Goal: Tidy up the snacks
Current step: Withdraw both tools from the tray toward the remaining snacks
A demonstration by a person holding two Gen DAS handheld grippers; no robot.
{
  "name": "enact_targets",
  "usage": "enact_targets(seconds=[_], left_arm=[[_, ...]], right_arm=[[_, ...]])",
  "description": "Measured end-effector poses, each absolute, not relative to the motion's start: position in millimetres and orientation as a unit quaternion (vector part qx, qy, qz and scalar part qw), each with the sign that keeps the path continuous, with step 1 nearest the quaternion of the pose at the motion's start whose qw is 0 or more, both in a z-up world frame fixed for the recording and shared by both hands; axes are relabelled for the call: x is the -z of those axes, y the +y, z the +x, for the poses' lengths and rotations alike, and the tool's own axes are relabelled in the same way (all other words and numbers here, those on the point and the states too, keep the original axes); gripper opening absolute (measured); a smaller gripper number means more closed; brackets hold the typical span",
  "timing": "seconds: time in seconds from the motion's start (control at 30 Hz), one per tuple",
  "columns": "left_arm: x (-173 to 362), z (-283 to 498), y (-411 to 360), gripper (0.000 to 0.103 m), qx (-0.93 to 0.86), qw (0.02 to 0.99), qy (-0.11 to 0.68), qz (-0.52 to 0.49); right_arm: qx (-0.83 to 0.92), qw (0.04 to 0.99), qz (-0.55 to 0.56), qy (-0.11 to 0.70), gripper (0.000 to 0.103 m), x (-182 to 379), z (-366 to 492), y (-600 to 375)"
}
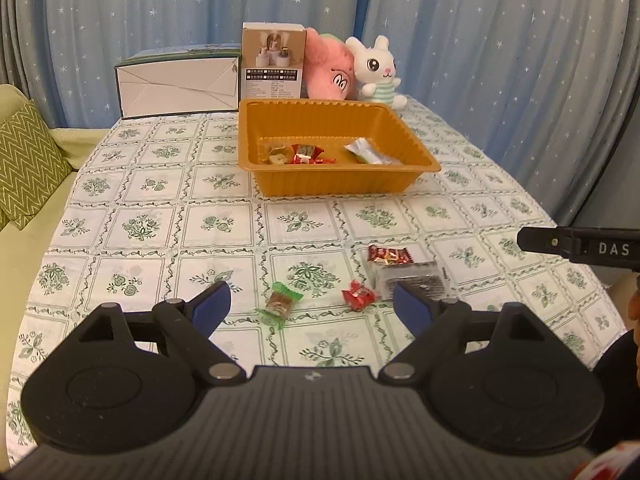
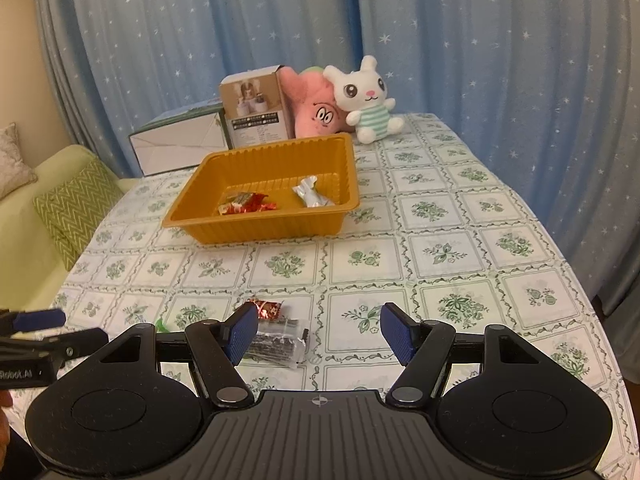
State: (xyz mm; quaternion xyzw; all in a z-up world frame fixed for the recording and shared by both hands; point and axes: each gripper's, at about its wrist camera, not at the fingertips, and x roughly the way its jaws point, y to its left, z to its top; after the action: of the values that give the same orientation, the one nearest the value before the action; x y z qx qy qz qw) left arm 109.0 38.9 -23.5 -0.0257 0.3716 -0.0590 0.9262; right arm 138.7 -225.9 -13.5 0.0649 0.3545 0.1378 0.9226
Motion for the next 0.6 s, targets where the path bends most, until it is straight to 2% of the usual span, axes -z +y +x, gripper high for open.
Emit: enact_targets(seconds=[0.6], left_arm=[[57, 153, 44, 0.086, 0.072, 0.908, 0.413, 0.003]], right_arm=[[-0.282, 0.881, -0.083, 0.371, 0.068, 71, 182, -178]])
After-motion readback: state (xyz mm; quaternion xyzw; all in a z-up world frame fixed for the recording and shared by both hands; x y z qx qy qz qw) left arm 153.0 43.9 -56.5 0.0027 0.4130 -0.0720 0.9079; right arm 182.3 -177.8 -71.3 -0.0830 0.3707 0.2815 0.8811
